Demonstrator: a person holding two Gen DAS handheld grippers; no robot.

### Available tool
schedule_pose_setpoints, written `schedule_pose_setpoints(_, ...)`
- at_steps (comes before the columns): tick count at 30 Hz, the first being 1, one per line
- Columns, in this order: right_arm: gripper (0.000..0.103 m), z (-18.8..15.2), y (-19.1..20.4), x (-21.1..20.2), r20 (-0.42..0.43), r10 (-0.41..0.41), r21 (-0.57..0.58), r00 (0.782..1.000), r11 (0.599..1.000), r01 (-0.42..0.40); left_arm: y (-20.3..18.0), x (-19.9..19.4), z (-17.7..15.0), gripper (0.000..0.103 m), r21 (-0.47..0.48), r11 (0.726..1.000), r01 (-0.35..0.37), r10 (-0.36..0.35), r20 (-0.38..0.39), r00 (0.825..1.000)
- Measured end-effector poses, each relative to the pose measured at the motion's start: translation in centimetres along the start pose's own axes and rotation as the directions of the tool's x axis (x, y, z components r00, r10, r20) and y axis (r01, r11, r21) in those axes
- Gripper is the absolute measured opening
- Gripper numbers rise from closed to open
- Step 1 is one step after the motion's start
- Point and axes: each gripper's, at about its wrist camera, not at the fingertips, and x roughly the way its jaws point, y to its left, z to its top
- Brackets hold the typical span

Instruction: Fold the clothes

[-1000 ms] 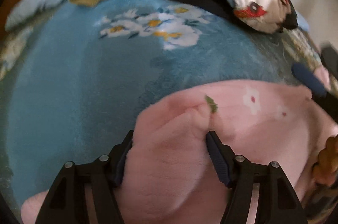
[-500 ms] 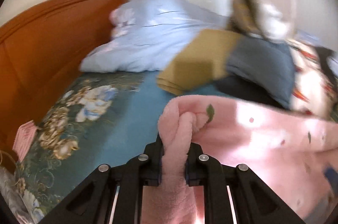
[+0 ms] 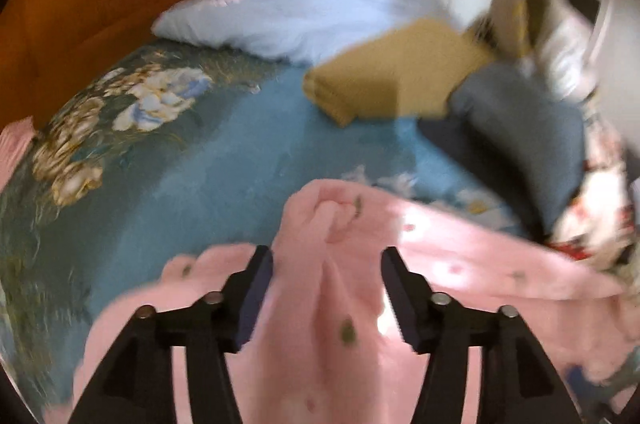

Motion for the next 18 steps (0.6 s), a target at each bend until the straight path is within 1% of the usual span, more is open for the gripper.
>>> schedule_pose_setpoints(2,0.066,0.0,0.1,0.0,-0.003,0.000,-0.006,1.000,1.000,0.000,0.4,-3.5,-2.4,0.071,-0.063,0.998,0.031,-0.026,0.071,0.997)
schedule_pose_setpoints(4,0.066,0.1,0.4,-0.3,0.004,-0.001,-0.014,1.000,1.000,0.001,1.1,-6.7,-6.6,0.073,-0.122,0.989,0.082,-0.068,0.114,0.991)
schedule_pose_setpoints(5,0.066,0.1,0.6,-0.4,0.010,-0.002,-0.019,1.000,1.000,0.002,1.3,-7.7,-9.0,0.073,-0.151,0.984,0.097,-0.080,0.111,0.991)
schedule_pose_setpoints(6,0.066,0.1,0.8,-0.7,0.016,-0.001,-0.023,1.000,1.000,0.001,1.7,-8.4,-11.4,0.073,-0.177,0.979,0.102,-0.087,0.092,0.992)
schedule_pose_setpoints(10,0.066,0.4,2.0,-2.7,0.050,0.025,-0.034,0.998,0.999,-0.023,2.7,-9.4,-18.3,0.073,-0.257,0.963,0.084,-0.088,-0.003,0.996)
schedule_pose_setpoints(12,0.066,0.4,2.5,-4.8,0.059,0.060,-0.031,0.996,0.998,-0.058,3.0,-10.1,-20.7,0.073,-0.292,0.953,0.083,-0.097,-0.034,0.995)
schedule_pose_setpoints(14,0.066,-0.1,2.1,-7.1,0.061,0.092,-0.050,0.994,0.995,-0.089,3.0,-10.6,-21.8,0.073,-0.306,0.947,0.095,-0.111,-0.037,0.993)
schedule_pose_setpoints(15,0.066,-0.5,1.4,-8.4,0.060,0.090,-0.060,0.994,0.994,-0.087,3.0,-10.9,-22.2,0.073,-0.312,0.945,0.097,-0.114,-0.034,0.993)
schedule_pose_setpoints(18,0.066,-1.5,-3.3,-12.9,0.048,-0.032,-0.081,0.998,0.996,0.035,2.9,-11.4,-22.8,0.073,-0.329,0.936,0.124,-0.140,-0.025,0.990)
